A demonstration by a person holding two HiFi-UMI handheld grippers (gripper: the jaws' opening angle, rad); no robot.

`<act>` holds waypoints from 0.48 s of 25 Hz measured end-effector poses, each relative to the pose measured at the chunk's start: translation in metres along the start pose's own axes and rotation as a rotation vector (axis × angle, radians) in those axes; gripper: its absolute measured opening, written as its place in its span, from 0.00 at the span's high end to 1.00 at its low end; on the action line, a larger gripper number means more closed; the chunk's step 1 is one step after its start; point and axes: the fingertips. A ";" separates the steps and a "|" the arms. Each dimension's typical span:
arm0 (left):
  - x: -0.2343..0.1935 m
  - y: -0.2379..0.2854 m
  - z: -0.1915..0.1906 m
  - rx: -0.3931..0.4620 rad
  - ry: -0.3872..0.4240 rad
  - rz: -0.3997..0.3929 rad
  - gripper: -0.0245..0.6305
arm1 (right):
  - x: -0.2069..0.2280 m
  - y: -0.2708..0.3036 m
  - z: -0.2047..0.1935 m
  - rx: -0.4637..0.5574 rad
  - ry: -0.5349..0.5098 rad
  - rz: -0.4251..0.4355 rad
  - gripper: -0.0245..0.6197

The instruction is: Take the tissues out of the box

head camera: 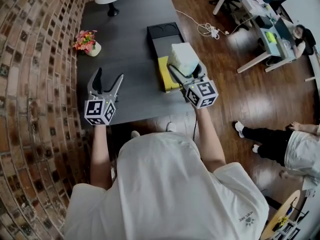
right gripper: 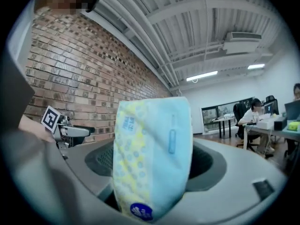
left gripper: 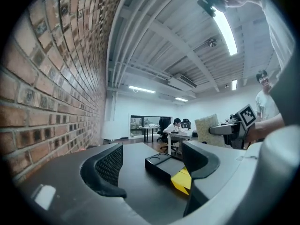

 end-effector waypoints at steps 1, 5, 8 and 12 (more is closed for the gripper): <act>0.000 -0.003 0.001 0.009 0.000 0.018 0.38 | -0.006 -0.004 0.001 0.009 -0.012 -0.006 0.33; 0.002 -0.016 0.003 0.041 -0.006 0.079 0.38 | -0.025 -0.018 0.001 0.022 -0.044 -0.054 0.33; 0.005 -0.025 0.003 0.058 -0.013 0.111 0.38 | -0.031 -0.031 0.002 0.047 -0.051 -0.120 0.33; 0.008 -0.034 0.003 0.081 0.013 0.157 0.39 | -0.034 -0.036 -0.001 0.055 -0.089 -0.195 0.33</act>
Point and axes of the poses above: the fingertips, and each gripper's own axes: y forward along the fingers, x to its right, z out of its top, and after that the axes turned 14 degrees about z, right-handed
